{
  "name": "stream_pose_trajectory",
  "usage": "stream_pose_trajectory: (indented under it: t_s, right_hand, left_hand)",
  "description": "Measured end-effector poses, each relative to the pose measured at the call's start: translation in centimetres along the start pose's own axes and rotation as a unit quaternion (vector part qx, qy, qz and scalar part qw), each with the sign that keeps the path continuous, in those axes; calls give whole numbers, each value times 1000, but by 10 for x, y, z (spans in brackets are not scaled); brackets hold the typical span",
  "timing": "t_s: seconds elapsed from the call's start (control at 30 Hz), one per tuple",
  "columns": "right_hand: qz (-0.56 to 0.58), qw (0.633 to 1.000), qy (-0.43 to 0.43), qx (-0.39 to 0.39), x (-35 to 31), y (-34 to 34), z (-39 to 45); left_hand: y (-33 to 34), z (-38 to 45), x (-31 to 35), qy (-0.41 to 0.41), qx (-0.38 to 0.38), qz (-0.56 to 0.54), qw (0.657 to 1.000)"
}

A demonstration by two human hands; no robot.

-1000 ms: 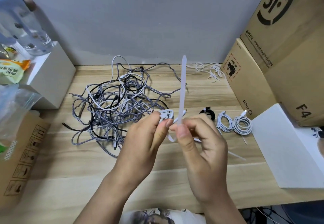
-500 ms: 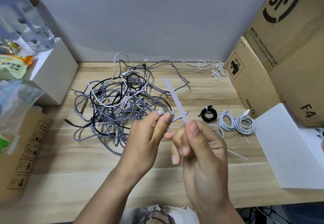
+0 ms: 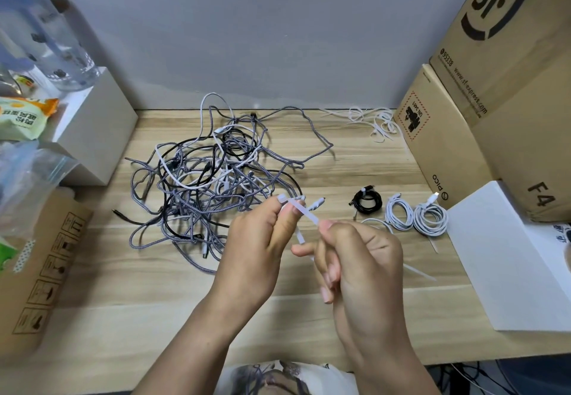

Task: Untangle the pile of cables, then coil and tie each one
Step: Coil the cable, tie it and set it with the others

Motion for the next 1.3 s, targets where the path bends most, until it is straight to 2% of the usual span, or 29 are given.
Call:
stream_pose_trajectory:
  t_s: [0.5,0.77,0.97,1.13,1.3]
  right_hand:
    - [-14,1000,27,3,3,3,1]
    - [-2,1000,30,2,5,2,1]
    - [-5,999,37,10,7,3,2]
    - [-12,996,84,-12,15,1,7]
    - [-14,990,94,-100,20,9,13]
  left_hand:
    - [0,0,2,11,-1,45,999]
    - [0,0,4,14,-2,31,999]
    - [2,-1,3,38,-7,68,997]
    - [11,-1,2,132,-77,163,975]
    - [11,-2,-9,148,-157,123,969]
Point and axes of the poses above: each hand's wrist, its own z-axis towards the middle knuckle, its own y-axis out of the palm, x = y × z, the point moved 8 cm from there along z, towards the middle knuckle, and after that the axes turned 5 degrees about z, right-handed, at the moved point
